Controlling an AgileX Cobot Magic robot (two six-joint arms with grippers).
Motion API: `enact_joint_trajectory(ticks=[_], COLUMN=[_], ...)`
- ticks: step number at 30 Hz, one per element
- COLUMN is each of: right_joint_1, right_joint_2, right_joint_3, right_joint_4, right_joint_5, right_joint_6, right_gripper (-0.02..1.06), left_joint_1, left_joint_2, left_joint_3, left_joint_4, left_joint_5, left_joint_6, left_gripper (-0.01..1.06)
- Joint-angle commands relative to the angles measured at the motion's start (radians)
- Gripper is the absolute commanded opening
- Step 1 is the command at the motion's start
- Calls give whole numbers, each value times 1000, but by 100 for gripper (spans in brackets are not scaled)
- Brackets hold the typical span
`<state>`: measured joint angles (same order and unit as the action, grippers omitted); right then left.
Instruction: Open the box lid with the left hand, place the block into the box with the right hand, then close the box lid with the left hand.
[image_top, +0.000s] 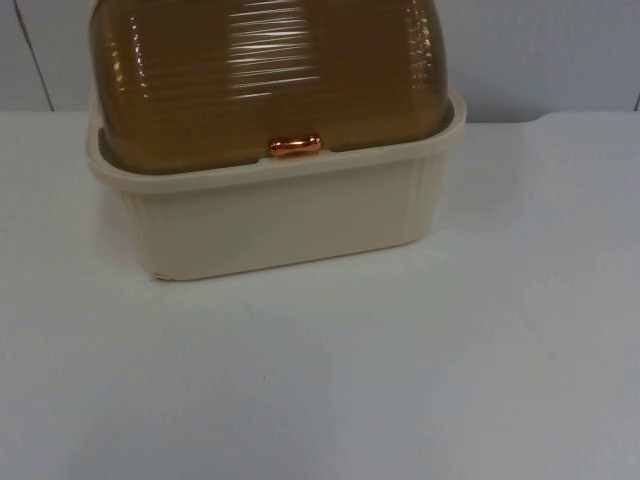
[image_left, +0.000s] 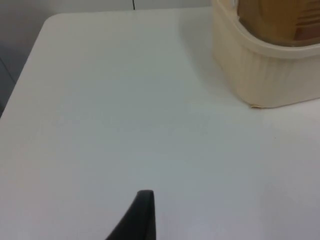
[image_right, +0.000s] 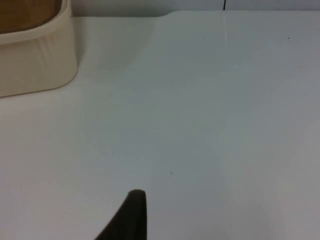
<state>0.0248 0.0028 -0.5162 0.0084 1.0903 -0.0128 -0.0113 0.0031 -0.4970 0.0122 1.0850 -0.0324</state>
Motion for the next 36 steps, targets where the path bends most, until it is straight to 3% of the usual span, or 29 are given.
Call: enact_joint_trajectory(ticks=[1,5,16,36], right_joint_1=[0,0,0,0], right_joint_2=[-3,-3,-3,-3], right_joint_3=[2,2,2,2], right_joint_4=[-3,-3,-3,-3], right_joint_5=[-12,-12,-12,-12], right_joint_6=[1,1,1,1], right_gripper=[105,105,105,105], left_joint_1=[-7,-7,-7,-7], left_joint_2=[-3,-3,-3,-3], left_joint_3=[4,4,4,4], left_joint_4=[-1,15,-21,-4], left_joint_5=[-10,-10,-10,-10], left_joint_6=[-47,-70,18,-10], left_gripper=[105,105,105,105])
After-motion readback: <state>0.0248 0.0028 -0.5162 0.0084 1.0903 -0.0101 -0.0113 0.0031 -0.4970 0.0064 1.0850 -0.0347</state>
